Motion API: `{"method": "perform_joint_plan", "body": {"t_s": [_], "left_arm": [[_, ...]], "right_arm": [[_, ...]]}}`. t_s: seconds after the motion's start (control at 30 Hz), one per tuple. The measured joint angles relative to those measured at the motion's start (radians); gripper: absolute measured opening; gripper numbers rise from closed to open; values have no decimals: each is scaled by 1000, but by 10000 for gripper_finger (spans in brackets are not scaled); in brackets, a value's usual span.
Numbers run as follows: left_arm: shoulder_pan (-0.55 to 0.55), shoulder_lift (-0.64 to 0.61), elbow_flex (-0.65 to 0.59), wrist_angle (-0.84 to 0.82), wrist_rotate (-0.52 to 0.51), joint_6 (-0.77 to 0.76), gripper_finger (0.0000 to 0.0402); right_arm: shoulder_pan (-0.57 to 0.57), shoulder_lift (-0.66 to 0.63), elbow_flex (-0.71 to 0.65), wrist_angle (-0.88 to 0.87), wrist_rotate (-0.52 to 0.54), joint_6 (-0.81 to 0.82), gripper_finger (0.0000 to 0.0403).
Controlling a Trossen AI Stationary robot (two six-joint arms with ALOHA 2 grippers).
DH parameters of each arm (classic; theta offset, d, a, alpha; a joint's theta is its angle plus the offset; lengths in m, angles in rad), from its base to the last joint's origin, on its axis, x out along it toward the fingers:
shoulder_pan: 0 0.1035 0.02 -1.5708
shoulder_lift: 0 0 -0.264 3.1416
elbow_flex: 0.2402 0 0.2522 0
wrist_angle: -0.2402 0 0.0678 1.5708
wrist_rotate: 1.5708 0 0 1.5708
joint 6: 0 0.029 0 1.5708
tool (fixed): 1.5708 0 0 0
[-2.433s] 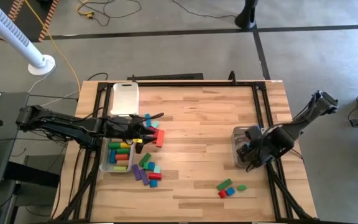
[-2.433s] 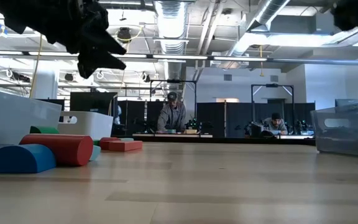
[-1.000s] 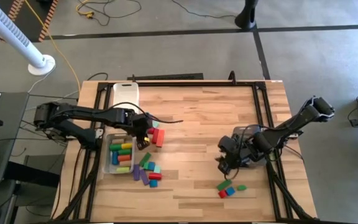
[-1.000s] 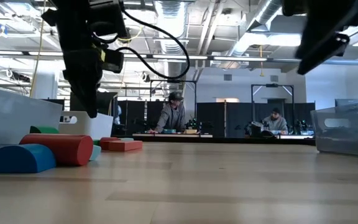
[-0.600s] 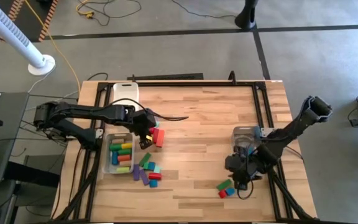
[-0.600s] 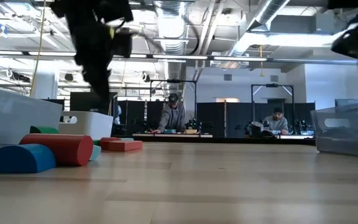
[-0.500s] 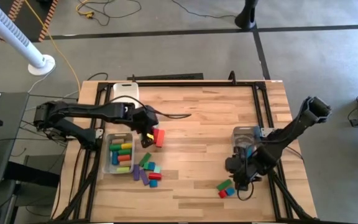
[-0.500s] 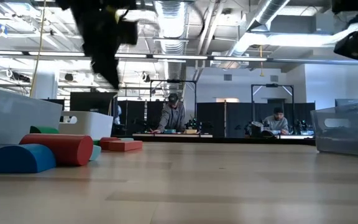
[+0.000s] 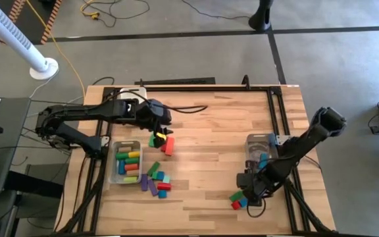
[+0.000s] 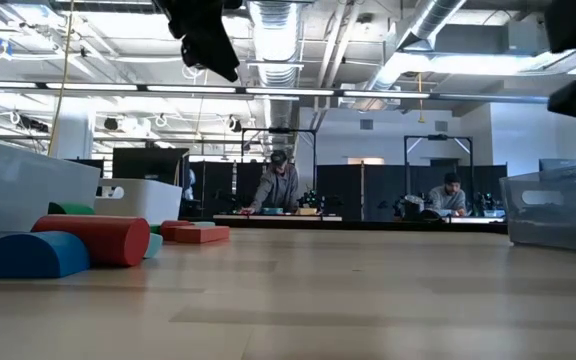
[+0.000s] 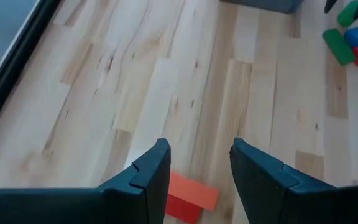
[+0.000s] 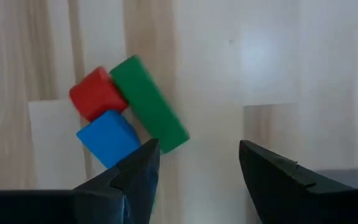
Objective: Sort blocks by size
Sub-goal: Put the dark green rectangular block into the black bin
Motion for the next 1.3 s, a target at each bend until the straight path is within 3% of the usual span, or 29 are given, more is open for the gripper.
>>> {"method": "perform_joint_plan", "body": {"t_s": [0.43,0.8,1.17,1.3], "left_arm": [[0,5,0,-27,0,16,157],[0,5,0,-45,0,15,157],[0,5,0,-45,0,15,157],[0,5,0,-46,0,24,157]], "right_arm": [[34,158,0,87,-56,-51,248],[-3,175,1,140,-51,-138,247],[-29,175,1,157,-51,-167,171],[-29,175,5,136,-57,-131,164]]}}
